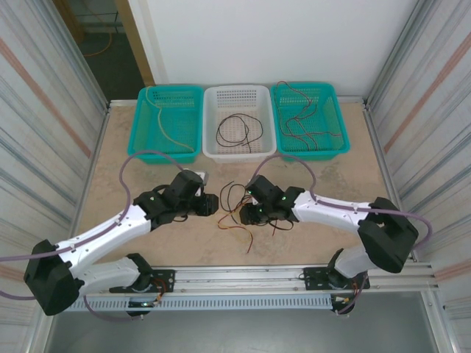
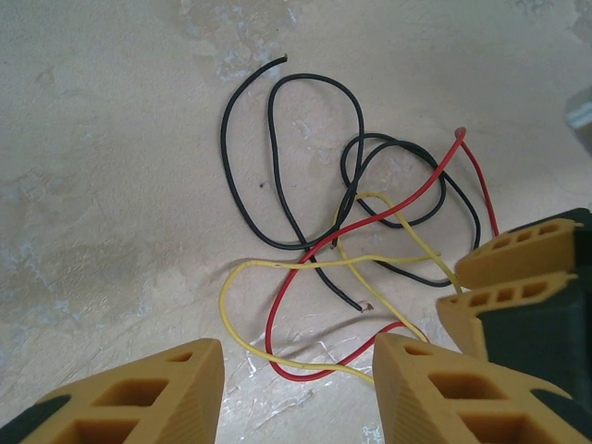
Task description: Untangle the cables
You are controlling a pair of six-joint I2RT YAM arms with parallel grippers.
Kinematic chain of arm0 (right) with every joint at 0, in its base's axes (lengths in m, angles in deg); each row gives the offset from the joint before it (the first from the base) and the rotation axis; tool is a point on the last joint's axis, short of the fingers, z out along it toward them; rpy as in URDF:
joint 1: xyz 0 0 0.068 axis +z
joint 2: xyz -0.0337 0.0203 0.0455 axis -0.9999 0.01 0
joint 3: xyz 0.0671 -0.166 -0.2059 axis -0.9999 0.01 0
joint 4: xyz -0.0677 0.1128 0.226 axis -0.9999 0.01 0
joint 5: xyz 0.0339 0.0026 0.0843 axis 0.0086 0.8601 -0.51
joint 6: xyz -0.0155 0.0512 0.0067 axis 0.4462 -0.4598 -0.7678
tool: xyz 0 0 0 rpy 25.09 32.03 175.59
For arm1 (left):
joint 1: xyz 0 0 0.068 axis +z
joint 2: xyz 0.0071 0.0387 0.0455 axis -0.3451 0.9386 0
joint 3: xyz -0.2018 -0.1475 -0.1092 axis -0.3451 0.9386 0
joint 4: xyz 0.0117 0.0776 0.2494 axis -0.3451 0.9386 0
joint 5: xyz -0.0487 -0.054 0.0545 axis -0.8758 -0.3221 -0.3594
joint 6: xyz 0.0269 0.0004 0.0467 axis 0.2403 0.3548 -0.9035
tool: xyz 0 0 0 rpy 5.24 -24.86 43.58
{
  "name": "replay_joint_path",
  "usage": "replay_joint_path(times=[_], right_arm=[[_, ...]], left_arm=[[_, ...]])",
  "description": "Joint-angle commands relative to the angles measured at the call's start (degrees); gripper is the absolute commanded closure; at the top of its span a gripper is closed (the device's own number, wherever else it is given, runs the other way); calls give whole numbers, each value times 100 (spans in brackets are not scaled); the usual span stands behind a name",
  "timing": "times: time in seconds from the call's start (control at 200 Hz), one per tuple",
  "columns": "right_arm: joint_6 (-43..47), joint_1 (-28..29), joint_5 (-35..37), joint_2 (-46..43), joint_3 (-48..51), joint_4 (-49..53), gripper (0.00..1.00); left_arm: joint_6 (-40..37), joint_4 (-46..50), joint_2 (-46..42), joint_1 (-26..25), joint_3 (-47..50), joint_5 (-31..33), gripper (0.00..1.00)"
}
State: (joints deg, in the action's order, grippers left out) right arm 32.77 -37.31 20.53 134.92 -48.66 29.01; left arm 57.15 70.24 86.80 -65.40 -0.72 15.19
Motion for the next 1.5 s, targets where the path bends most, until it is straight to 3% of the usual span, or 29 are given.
replay_joint_path(times=[0.0, 0.17, 0.416, 0.626, 0.932, 1.117, 1.373, 1.498], right_arm=[[71, 42, 55, 161, -310, 73, 65], [306, 121, 458, 318, -639, 521, 65], [310, 271, 388, 786, -712, 490, 70], [342, 345, 599, 643, -819, 657, 100], [1093, 427, 724, -1203, -868, 1448, 100], [1489, 177, 335, -2218, -1231, 1820, 100], [1549, -87, -111, -2600, -1623, 1862, 100], [1558, -96, -250, -2646, -1654, 1766, 100]], left_arm=[[-66, -70, -31, 21, -74, 48, 53], [-36, -162, -63, 25, 73, 17, 53], [-61, -224, -32, 25, 90, -11, 53], [-93, -229, -32, 21, 84, -27, 53], [-560, -609, -264, -4, -26, -551, 46], [-1165, -723, -484, -80, -215, -1052, 39], [-1416, -1123, -502, -137, -432, -1741, 32], [-1444, -1263, -412, -140, -517, -2082, 39]])
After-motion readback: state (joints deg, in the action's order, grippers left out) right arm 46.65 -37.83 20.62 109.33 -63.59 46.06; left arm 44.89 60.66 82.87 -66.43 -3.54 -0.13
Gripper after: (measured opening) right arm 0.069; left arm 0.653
